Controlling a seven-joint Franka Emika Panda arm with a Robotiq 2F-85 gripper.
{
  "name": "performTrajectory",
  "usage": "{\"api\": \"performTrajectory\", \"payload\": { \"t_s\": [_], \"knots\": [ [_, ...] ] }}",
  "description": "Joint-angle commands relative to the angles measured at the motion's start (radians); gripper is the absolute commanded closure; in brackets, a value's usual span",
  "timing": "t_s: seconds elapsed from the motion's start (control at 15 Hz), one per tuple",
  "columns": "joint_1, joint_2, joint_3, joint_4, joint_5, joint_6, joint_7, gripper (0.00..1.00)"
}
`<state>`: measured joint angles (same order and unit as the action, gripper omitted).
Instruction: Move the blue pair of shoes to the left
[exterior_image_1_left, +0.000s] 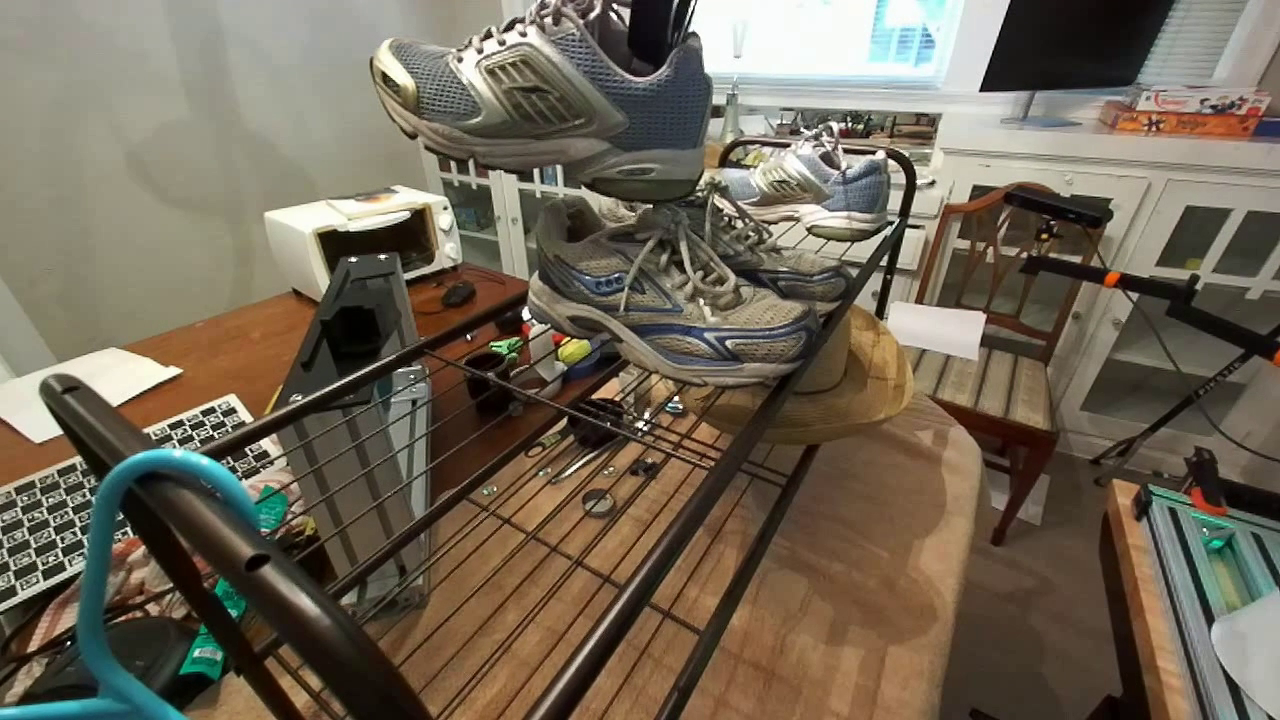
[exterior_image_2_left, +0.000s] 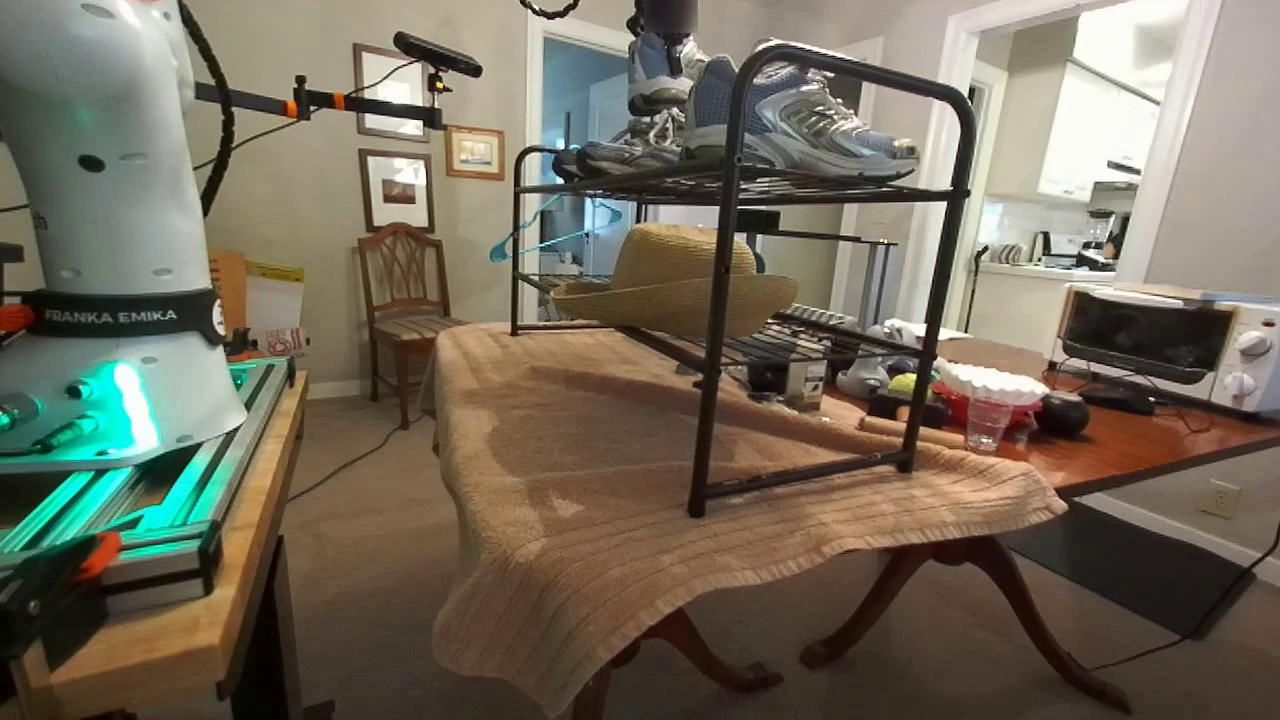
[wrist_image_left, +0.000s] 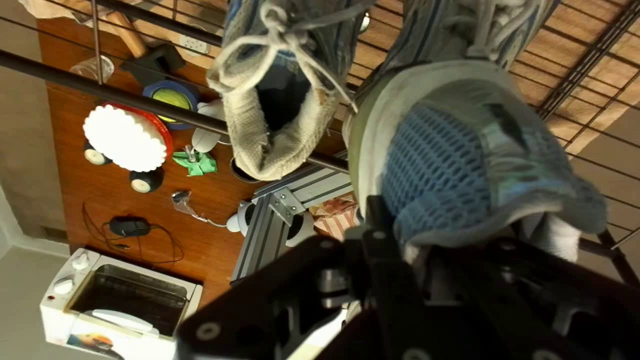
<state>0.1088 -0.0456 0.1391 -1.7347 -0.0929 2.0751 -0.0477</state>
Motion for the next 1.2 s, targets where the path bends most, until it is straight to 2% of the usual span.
{"api": "performTrajectory", "payload": {
  "t_s": [0.0,0.6,1.13],
  "knots": [
    [0.027,0.076,0.016,0.089,0.022,-0.028,0.053,0.97],
    [0.090,0.154,0.055,0.164,0.006,-0.057,0.183,0.97],
    [0.112,0.190,0.051,0.121,0.012,-0.054,0.322,0.97]
  ]
}}
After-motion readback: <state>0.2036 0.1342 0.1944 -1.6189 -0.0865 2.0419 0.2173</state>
